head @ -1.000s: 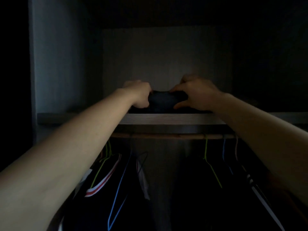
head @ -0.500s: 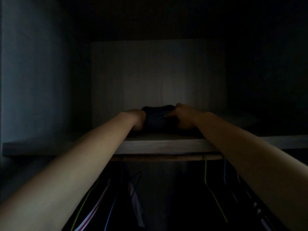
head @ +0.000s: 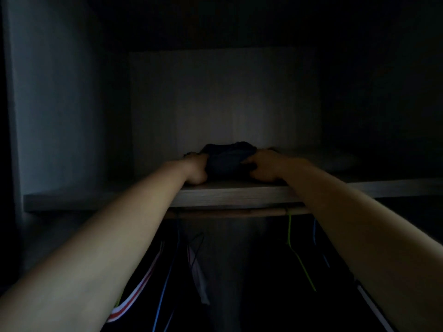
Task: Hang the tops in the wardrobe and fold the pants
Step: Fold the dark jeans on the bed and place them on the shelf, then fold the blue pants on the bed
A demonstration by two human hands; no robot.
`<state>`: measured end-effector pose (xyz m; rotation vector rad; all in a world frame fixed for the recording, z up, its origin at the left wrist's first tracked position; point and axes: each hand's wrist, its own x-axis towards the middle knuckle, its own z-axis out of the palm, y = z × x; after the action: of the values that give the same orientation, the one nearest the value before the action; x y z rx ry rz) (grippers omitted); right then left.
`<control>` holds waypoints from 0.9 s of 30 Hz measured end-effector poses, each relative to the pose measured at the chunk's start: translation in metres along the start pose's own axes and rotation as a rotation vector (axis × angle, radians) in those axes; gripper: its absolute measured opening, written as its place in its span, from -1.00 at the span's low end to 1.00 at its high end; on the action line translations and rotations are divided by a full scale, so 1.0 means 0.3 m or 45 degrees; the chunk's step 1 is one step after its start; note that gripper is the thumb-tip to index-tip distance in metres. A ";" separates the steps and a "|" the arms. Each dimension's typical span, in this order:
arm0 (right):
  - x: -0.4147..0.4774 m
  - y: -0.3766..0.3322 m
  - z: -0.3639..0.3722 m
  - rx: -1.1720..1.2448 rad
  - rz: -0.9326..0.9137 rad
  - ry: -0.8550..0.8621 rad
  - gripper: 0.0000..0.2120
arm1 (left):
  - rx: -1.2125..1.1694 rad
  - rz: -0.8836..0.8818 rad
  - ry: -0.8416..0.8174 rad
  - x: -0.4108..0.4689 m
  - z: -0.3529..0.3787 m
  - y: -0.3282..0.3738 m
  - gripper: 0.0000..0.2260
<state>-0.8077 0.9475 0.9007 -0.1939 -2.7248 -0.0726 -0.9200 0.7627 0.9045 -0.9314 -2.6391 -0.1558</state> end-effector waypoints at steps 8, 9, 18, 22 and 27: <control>-0.339 -0.033 0.003 0.037 0.124 0.684 -0.56 | -0.100 0.063 0.792 -0.305 0.008 0.085 -0.58; -0.395 -0.044 0.031 -0.041 0.147 0.785 -0.55 | -0.092 0.098 0.925 -0.352 0.037 0.093 -0.57; -0.992 -0.047 0.498 -0.465 0.403 0.792 -0.39 | -0.423 0.398 1.097 -0.731 0.632 0.258 -0.53; -1.269 0.010 0.547 -0.588 0.531 0.643 -0.38 | -0.491 0.427 0.818 -0.827 0.738 0.397 -0.51; -1.632 0.086 0.385 -0.639 0.736 0.625 -0.40 | -0.490 0.626 0.700 -0.967 0.673 0.692 -0.48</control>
<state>-0.4046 0.9207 0.5996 -0.9543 -2.0279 -0.5547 -0.6344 0.7963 0.6123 -1.3907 -1.8499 -0.7003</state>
